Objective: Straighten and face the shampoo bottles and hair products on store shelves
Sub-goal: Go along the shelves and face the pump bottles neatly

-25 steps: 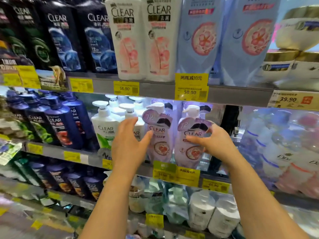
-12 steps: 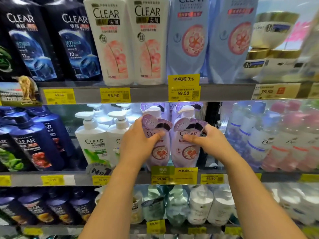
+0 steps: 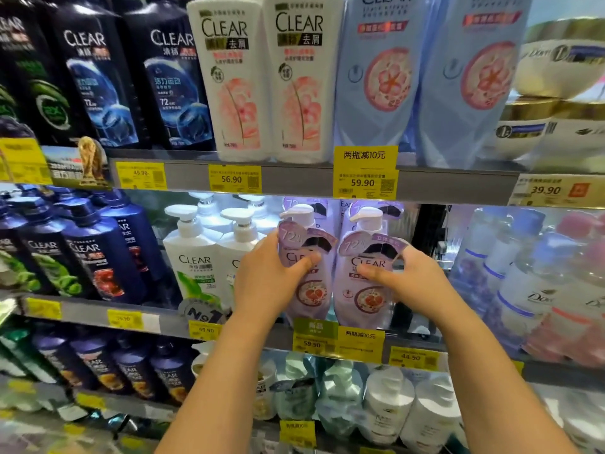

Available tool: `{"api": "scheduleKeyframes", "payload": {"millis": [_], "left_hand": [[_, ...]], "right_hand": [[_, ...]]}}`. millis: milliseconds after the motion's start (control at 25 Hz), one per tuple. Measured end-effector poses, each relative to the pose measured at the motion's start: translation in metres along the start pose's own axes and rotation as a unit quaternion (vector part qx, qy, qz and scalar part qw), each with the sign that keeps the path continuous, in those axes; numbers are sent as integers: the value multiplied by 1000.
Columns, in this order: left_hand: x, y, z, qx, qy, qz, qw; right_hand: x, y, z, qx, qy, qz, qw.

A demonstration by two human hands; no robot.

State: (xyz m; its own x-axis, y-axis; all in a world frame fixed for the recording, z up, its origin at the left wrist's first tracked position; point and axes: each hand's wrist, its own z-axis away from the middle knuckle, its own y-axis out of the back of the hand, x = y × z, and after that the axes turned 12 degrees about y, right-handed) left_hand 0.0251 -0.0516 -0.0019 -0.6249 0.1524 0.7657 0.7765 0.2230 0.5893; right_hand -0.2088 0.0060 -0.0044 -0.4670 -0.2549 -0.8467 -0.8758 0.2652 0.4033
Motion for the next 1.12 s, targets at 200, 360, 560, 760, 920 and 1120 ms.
{"api": "scheduleKeyframes", "payload": {"millis": [200,360,560,760,920,1120], "left_hand": [[9,-3,15,41,19,-24,999],[13,-2,22,78,55,-26,995],[22,-9,34,124,90,-13,988],[26,-19,45,118,109,-26,987],[28,-24,52,124,109,-30,986],[32,-25,53,134,117,-36,983]], "right_hand": [[10,22,-3,-52,15,-14,998],[28,38,-12,-9,37,-4,999],[50,31,-45,16,3,20,1000],[73,24,-71,-68,21,-1,997],[83,28,-68,-97,40,-11,994],[83,31,-70,-127,61,-15,990]]}}
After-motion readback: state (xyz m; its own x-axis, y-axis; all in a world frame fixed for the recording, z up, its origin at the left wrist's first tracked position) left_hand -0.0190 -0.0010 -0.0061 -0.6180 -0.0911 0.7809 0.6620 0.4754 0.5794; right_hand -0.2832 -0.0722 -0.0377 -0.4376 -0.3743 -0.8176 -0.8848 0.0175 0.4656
